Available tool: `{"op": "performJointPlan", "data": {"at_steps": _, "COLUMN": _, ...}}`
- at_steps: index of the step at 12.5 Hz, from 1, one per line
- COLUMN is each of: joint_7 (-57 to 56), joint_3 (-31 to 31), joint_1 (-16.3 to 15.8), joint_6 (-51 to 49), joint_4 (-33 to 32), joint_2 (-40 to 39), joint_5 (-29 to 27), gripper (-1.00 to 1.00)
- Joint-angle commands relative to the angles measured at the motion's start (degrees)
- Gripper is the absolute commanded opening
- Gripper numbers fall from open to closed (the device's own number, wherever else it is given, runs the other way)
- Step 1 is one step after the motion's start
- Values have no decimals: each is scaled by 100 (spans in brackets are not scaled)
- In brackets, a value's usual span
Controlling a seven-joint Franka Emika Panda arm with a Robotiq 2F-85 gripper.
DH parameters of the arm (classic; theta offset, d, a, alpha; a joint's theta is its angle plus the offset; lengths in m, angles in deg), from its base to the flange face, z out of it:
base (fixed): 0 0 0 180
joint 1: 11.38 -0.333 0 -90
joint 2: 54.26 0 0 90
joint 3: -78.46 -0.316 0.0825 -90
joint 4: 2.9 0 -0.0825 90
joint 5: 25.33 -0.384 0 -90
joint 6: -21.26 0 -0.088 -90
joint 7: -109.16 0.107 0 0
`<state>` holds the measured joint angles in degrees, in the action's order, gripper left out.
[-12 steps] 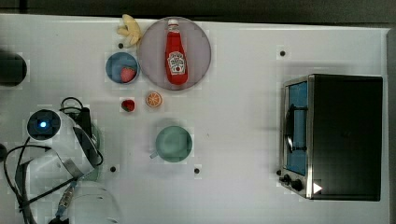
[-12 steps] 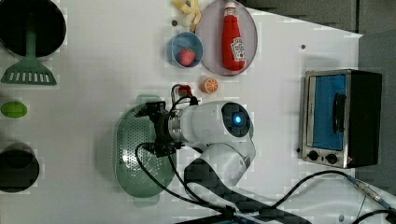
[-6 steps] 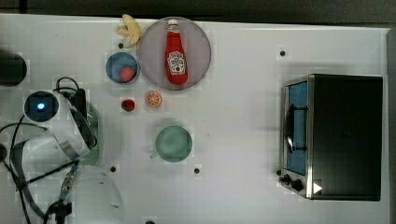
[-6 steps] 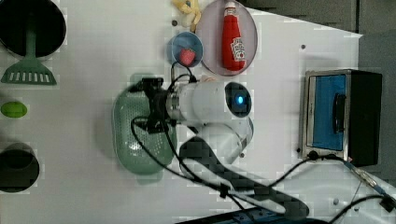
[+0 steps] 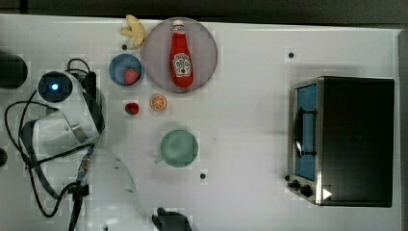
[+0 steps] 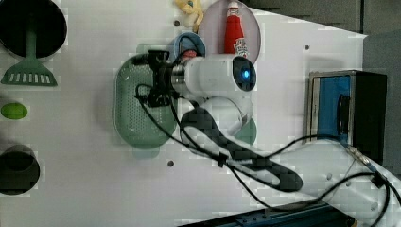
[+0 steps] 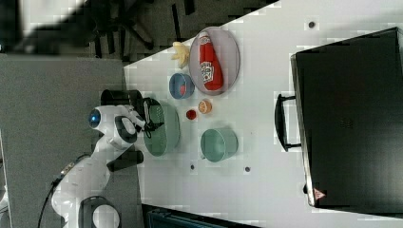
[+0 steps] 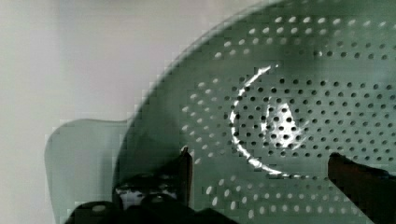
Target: Drag strainer forwards.
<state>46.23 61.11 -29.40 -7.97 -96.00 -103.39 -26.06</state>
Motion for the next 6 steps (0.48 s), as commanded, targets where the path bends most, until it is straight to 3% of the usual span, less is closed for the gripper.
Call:
{"op": "performJointPlan", "data": {"at_steps": 1, "joint_7": 224, "joint_3": 99, "joint_1": 54, "joint_6": -24, "joint_4": 606, "joint_2": -207, "joint_5": 17, "gripper": 100}}
{"op": "performJointPlan", "data": {"at_steps": 6, "joint_7": 223, "joint_3": 165, "joint_1": 60, "joint_6": -86, "joint_4": 1581, "joint_2": -725, "joint_5": 17, "gripper": 100}}
